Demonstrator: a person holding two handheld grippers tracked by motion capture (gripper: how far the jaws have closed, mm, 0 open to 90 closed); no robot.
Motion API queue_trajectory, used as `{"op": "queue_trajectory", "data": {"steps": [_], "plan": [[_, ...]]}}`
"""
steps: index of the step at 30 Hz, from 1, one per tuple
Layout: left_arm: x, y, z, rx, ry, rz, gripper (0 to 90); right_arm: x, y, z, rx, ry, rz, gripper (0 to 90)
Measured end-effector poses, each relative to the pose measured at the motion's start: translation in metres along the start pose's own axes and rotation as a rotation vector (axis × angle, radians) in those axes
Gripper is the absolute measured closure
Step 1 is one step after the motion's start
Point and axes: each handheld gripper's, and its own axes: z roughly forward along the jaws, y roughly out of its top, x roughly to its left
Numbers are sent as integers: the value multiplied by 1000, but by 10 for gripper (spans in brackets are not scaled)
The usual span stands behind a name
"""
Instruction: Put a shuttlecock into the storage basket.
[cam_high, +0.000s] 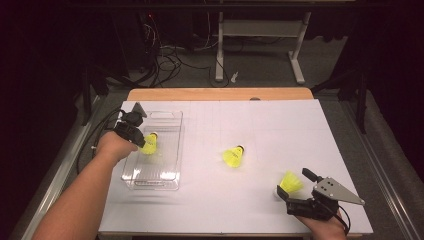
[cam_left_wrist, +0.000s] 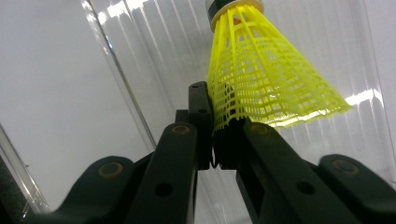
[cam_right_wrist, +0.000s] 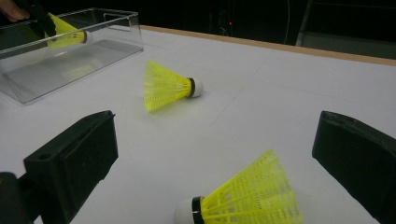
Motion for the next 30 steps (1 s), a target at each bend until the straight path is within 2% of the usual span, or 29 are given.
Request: {"op": "queue_trajectory", "data": {"steps": [10, 18, 20, 25, 28, 30], "plan": [[1, 1, 5, 20, -6, -1, 858, 1, 0, 0, 1, 3, 0, 8], [1, 2, 5, 10, 5, -1, 854, 1, -1, 1, 7, 5, 0, 9], [0, 2, 5, -1, 13, 6, 877, 1, -1, 1, 7, 5, -1, 9], [0, 4, 7, 3, 0, 3, 880, 1, -1, 1, 6, 2, 2, 9], [0, 5, 8, 5, -3, 1, 865, 1, -1, 1, 7, 2, 0, 9], [-1, 6, 8, 8, -17, 5, 817, 0, -1, 1, 7, 2, 0, 9]]}}
